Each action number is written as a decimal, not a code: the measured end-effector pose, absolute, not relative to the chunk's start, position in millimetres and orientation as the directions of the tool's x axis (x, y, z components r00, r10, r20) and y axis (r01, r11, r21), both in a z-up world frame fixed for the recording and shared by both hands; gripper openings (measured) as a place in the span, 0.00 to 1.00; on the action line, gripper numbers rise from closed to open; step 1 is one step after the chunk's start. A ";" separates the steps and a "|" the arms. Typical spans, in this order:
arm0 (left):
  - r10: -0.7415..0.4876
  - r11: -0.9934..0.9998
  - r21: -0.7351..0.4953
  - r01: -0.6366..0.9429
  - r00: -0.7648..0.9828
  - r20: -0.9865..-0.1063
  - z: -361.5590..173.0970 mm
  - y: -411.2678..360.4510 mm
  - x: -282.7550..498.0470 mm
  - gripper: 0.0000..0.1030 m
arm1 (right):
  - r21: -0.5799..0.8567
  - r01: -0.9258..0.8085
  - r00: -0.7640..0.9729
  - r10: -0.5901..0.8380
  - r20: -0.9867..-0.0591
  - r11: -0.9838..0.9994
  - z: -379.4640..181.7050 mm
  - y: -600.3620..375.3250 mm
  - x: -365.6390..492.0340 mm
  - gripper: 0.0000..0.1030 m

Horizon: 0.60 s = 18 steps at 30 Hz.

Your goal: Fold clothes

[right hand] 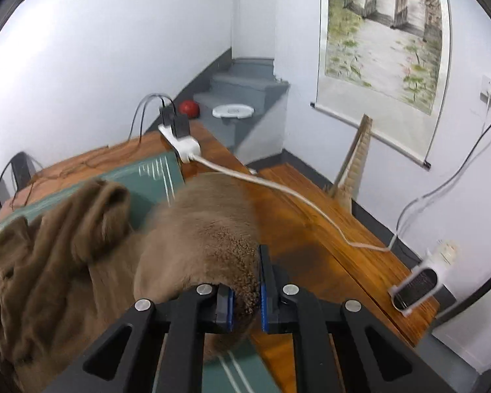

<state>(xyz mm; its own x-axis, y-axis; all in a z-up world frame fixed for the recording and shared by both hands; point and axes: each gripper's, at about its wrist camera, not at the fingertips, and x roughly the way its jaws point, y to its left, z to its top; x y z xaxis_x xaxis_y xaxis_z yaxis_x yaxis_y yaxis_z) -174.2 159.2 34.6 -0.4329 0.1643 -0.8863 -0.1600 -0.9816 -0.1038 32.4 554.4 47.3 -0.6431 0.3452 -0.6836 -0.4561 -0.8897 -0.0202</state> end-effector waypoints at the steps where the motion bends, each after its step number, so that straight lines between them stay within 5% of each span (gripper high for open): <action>1: 0.167 -0.981 -0.107 -0.159 -0.434 -0.885 37.3 162.5 -173.4 0.77 | -0.023 -0.452 -0.633 0.339 -0.696 -0.892 44.9 557.2 44.9 0.12; 5: 0.173 -0.981 -0.116 -0.153 -0.447 -0.878 51.6 175.3 -167.8 0.77 | -0.003 -0.445 -0.585 0.293 -0.756 -0.896 25.6 567.2 77.1 0.24; 7: 0.175 -0.981 -0.116 -0.155 -0.457 -0.872 60.0 180.9 -164.4 0.77 | -0.002 -0.448 -0.571 0.288 -0.769 -0.894 17.5 571.4 88.5 0.42; 8: 0.178 -0.980 -0.118 -0.158 -0.461 -0.869 63.9 183.1 -163.1 0.77 | 0.007 -0.449 -0.572 0.282 -0.771 -0.893 14.9 574.7 93.2 0.68; 9: 0.180 -0.980 -0.118 -0.159 -0.467 -0.866 68.6 185.4 -161.9 0.77 | 0.016 -0.450 -0.573 0.275 -0.772 -0.893 12.3 578.1 97.9 0.81; 18: 0.248 -0.966 -0.193 -0.172 -0.407 -0.879 77.6 194.0 -192.8 0.77 | 0.188 -0.328 -0.677 0.092 -0.730 -0.926 27.3 565.5 123.5 0.81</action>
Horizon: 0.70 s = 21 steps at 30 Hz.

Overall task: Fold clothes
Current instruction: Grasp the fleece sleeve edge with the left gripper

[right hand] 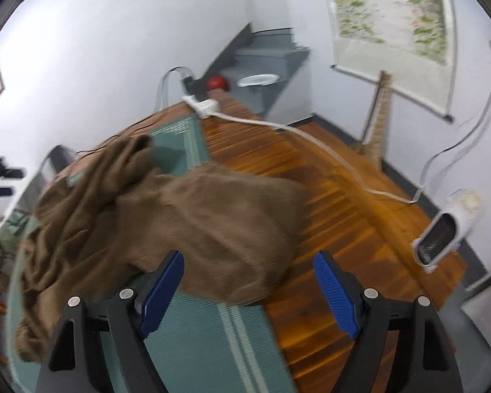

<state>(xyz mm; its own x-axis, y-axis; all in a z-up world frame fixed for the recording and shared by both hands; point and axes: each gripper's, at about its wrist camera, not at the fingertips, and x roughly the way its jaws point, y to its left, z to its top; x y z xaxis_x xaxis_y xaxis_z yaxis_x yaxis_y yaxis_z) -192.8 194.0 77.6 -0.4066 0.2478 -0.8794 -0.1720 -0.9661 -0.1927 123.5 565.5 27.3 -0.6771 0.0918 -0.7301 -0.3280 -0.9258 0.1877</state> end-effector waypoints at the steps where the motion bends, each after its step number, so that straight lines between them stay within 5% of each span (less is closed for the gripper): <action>1: 0.265 -0.961 -0.208 -0.182 -0.390 -0.882 74.2 196.3 -203.2 0.77 | 0.191 -0.319 -0.677 0.082 -0.732 -0.928 27.0 559.5 121.4 0.81; 8: 0.279 -0.952 -0.218 -0.214 -0.320 -0.905 41.8 207.1 -267.3 0.77 | 0.238 -0.268 -0.671 0.003 -0.741 -0.934 24.8 525.4 104.5 0.81; 15: 0.386 -0.922 -0.373 -0.109 -0.148 -0.911 -20.2 196.0 -305.2 0.77 | 0.236 -0.253 -0.648 -0.016 -0.761 -0.938 20.8 501.2 83.8 0.81; 21: 0.343 -0.939 -0.339 -0.060 -0.077 -0.936 -49.0 198.7 -310.0 0.77 | 0.231 -0.262 -0.606 -0.026 -0.795 -0.937 3.9 490.7 68.2 0.81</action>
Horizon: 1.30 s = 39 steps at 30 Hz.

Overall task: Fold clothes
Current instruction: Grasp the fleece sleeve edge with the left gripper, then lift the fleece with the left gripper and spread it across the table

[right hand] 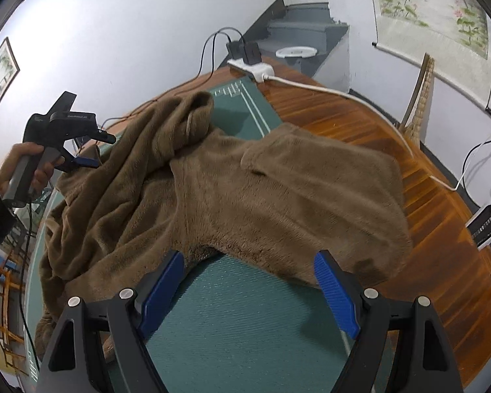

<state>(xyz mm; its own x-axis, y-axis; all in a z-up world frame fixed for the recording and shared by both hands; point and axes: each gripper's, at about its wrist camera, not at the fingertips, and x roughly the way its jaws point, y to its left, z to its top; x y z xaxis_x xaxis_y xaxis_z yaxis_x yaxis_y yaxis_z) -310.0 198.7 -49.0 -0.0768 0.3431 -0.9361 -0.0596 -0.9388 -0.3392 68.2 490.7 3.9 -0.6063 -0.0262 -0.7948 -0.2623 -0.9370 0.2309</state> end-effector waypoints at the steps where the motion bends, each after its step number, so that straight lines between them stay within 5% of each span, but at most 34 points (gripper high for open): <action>1: 0.337 -0.941 -0.334 -0.046 -0.073 -0.939 -51.5 197.1 -311.4 0.77 | 0.227 -0.263 -0.602 -0.024 -0.798 -0.938 2.4 490.5 66.2 0.81; 14: 0.682 -0.711 -0.664 0.231 0.001 -0.731 -94.2 193.1 -318.4 0.79 | 0.207 -0.263 -0.572 -0.020 -0.820 -0.942 -10.6 490.9 53.9 0.81; 22: 0.674 -0.692 -0.659 0.294 -0.062 -0.736 -101.5 198.0 -326.0 0.79 | 0.205 -0.256 -0.567 -0.025 -0.823 -0.945 -10.3 486.2 54.2 0.81; 23: 0.662 -0.705 -0.650 0.285 -0.066 -0.747 -99.8 199.0 -326.4 0.72 | 0.203 -0.254 -0.567 -0.025 -0.824 -0.946 -10.1 484.6 54.1 0.81; 25: 0.641 -0.726 -0.631 0.274 -0.066 -0.765 -100.3 199.7 -327.3 0.21 | 0.199 -0.245 -0.566 -0.027 -0.824 -0.949 -10.0 480.3 54.0 0.81; 31: 0.665 -0.671 -0.684 0.286 -0.176 -0.726 -90.3 173.6 -321.7 0.14 | 0.189 -0.216 -0.574 -0.032 -0.818 -0.958 -7.2 468.5 54.7 0.81; 39: 0.586 -0.714 -0.682 0.160 -0.395 -0.707 0.1 109.4 -295.2 0.14 | 0.244 -0.217 -0.591 -0.072 -0.804 -0.945 -3.9 473.4 48.7 0.81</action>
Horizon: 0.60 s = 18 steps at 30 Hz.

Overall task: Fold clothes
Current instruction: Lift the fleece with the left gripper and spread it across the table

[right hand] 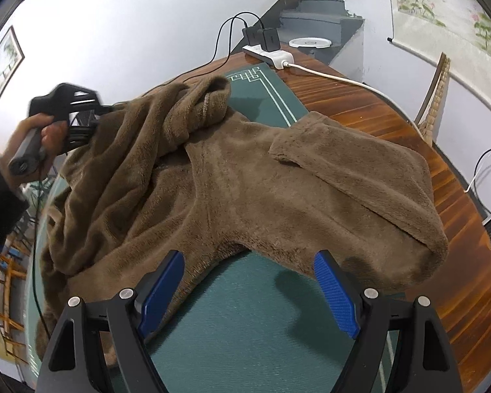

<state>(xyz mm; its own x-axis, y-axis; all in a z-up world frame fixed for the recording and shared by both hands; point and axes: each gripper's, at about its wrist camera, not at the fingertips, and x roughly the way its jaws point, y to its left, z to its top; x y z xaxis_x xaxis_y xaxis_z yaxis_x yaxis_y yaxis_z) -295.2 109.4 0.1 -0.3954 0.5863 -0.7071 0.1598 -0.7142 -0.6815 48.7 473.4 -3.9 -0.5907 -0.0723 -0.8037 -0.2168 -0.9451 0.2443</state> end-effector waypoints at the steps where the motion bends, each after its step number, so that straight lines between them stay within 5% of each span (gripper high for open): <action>1: 0.567 -0.721 -0.675 0.155 -0.428 -0.704 11.7 95.1 -287.9 0.14 | 0.243 -0.211 -0.597 -0.072 -0.799 -0.947 -1.6 473.2 47.0 0.81; 10: 0.350 -0.771 -0.603 0.205 -0.655 -0.670 86.6 -33.9 -189.6 0.14 | 0.244 -0.142 -0.619 -0.106 -0.778 -0.959 10.7 464.3 29.8 0.81; 18: 0.264 -0.741 -0.583 0.332 -0.654 -0.709 78.8 -88.5 -76.8 0.14 | 0.251 -0.041 -0.611 -0.174 -0.772 -0.967 15.2 440.2 24.5 0.81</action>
